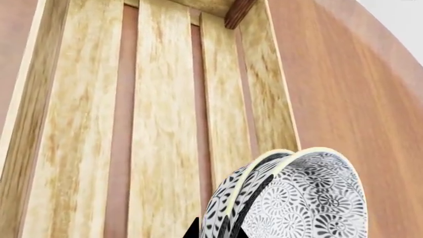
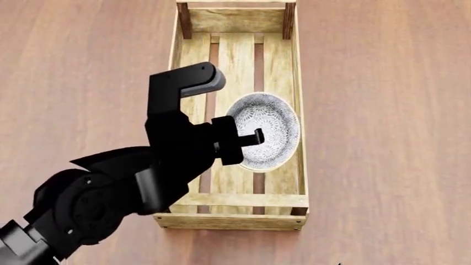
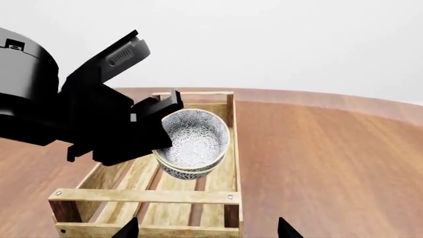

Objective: Stack the right bowl on the left bowl and place them in the tray.

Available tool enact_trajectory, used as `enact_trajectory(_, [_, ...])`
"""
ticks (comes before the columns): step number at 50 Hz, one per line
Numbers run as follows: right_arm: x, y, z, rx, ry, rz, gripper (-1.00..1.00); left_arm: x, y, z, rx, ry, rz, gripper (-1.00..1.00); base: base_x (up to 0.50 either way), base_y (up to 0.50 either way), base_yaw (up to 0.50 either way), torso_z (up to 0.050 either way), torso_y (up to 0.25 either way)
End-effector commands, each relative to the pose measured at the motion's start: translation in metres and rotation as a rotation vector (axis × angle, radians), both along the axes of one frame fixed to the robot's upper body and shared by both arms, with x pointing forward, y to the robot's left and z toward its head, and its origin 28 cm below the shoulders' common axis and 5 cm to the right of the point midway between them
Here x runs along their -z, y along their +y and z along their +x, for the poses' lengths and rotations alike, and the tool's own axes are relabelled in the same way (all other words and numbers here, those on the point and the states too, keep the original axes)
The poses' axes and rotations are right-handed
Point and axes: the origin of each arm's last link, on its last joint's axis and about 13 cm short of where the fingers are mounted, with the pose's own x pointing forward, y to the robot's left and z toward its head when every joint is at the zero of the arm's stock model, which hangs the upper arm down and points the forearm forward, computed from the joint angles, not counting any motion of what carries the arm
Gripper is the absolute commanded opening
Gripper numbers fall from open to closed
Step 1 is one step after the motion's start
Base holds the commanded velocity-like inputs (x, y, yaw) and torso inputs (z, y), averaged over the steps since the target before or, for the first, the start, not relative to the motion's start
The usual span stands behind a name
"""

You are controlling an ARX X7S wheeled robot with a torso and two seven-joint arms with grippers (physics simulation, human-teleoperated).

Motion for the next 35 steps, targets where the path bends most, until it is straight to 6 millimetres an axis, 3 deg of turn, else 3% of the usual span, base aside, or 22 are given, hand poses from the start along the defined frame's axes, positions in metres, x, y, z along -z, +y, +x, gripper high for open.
enact_trajectory(1, [0.0,0.0,0.004,0.0,-0.021,-0.004,1.0,-0.005,-0.006,0.009,0.01,-0.019,-0.082,-1.0,0.0,0.0,0.0,0.0,0.0])
enact_trajectory(15, [0.0,-0.001,0.005,0.003,-0.014,-0.002,1.0,0.009,0.0,0.015,-0.019,0.042,-0.117,-1.0,0.0,0.0,0.0,0.0,0.001])
enact_trajectory(35, [0.0,0.0,0.004,-0.003,-0.014,-0.001,1.0,0.008,-0.004,0.012,0.02,0.033,-0.105,-1.0,0.0,0.0,0.0,0.001,0.0])
